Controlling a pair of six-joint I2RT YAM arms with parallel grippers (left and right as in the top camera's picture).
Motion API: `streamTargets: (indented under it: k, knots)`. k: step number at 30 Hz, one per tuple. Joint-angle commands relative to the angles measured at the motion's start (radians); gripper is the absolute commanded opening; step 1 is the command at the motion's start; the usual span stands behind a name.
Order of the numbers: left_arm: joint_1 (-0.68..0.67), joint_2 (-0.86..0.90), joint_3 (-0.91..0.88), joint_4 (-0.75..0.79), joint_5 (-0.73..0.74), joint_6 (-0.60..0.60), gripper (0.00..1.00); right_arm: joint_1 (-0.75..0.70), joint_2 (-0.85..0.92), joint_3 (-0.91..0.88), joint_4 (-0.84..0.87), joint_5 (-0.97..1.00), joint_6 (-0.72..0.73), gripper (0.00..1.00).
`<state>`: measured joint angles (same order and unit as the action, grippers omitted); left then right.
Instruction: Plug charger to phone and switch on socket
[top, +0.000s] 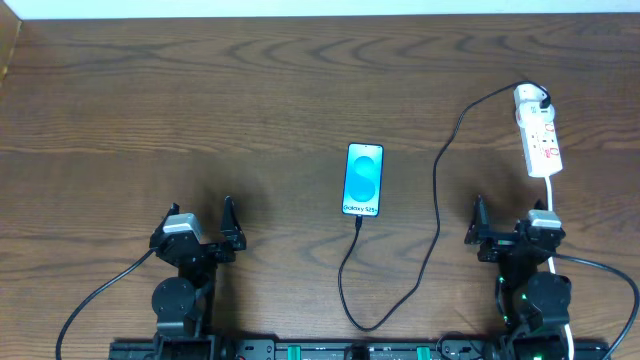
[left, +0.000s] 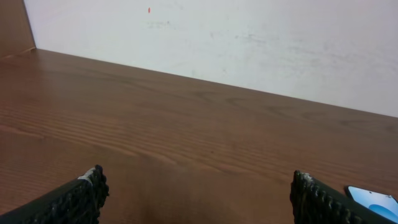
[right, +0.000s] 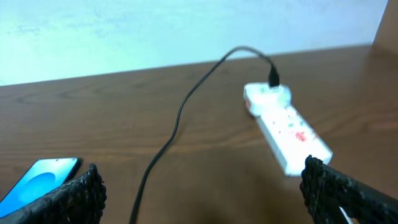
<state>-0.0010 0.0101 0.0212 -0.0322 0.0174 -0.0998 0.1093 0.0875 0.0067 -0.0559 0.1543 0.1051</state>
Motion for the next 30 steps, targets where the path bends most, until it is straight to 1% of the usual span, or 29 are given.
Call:
streamTargets:
  k: [1,6,30]
  knots:
    - [0.005,-0.006,-0.017,-0.041,-0.013,0.014,0.95,-0.018,-0.054,-0.001,-0.005,-0.001,-0.108,0.99]
    - [0.005,-0.006,-0.017,-0.041,-0.013,0.014,0.95,-0.026,-0.083,-0.001,-0.007,-0.008,-0.167,0.99]
    - [0.005,-0.006,-0.017,-0.041,-0.013,0.014,0.95,-0.026,-0.083,-0.001,-0.006,-0.014,-0.166,0.99]
